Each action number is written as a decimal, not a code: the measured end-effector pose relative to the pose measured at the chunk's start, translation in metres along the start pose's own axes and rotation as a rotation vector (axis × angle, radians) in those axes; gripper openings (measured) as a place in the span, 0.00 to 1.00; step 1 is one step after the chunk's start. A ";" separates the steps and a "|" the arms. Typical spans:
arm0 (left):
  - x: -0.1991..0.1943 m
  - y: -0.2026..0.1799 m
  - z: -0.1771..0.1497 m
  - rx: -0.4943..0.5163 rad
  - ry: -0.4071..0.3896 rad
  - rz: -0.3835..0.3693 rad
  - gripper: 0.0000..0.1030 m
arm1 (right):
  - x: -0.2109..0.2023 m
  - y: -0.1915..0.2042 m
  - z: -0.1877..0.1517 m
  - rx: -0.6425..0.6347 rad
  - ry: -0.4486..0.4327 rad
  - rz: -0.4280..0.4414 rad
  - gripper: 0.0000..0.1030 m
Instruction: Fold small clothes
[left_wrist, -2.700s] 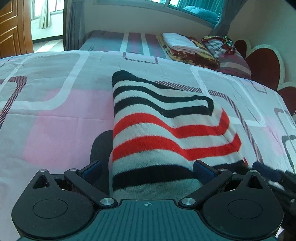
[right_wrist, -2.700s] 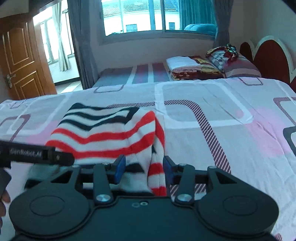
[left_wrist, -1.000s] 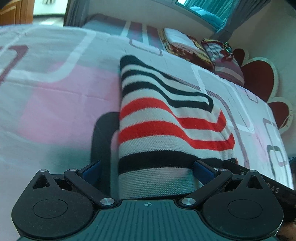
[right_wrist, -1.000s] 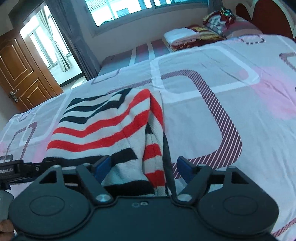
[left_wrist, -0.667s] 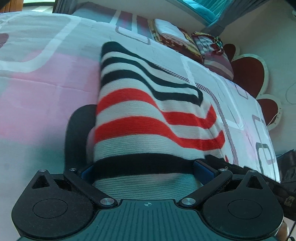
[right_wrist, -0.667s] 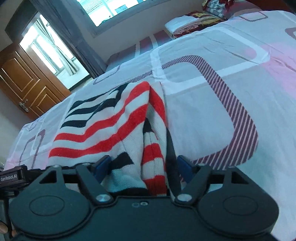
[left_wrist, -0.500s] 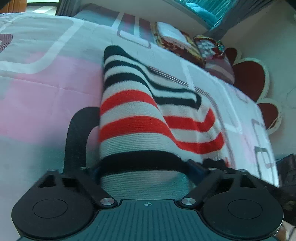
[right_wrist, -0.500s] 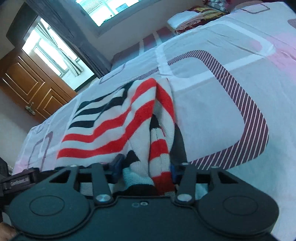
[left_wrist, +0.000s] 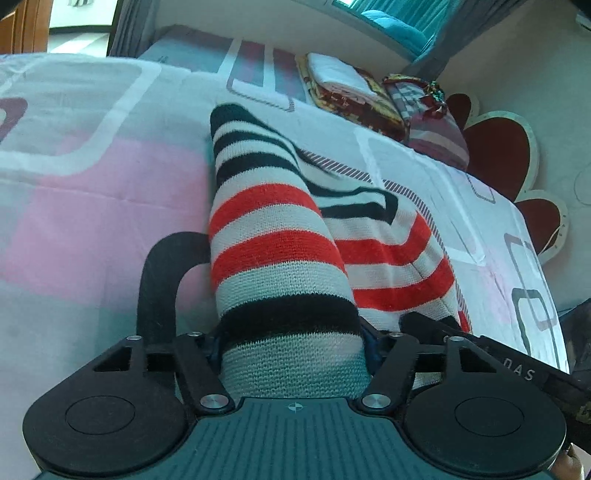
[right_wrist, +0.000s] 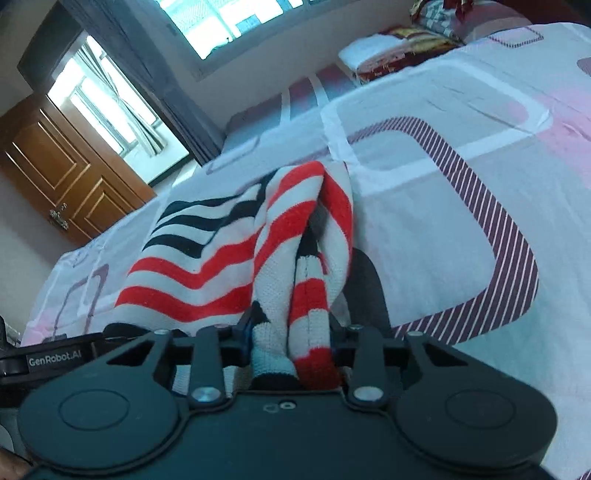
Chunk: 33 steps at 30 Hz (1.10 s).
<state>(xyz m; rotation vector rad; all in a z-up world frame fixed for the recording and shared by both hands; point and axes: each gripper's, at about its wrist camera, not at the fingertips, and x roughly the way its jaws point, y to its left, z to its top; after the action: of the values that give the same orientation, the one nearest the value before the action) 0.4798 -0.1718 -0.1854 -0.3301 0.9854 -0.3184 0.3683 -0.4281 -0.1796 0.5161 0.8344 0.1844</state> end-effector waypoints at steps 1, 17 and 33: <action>-0.004 0.002 0.001 -0.002 -0.003 -0.003 0.62 | -0.003 0.001 -0.001 0.008 -0.010 0.009 0.33; -0.102 0.102 0.026 -0.010 -0.140 0.104 0.61 | 0.008 0.096 -0.001 -0.004 -0.085 0.180 0.33; -0.100 0.273 0.036 -0.063 -0.134 0.172 0.70 | 0.109 0.218 -0.062 -0.003 -0.052 0.192 0.33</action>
<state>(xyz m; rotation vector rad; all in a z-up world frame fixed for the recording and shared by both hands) 0.4897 0.1203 -0.2039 -0.3168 0.8866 -0.1075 0.4043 -0.1796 -0.1760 0.5959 0.7342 0.3468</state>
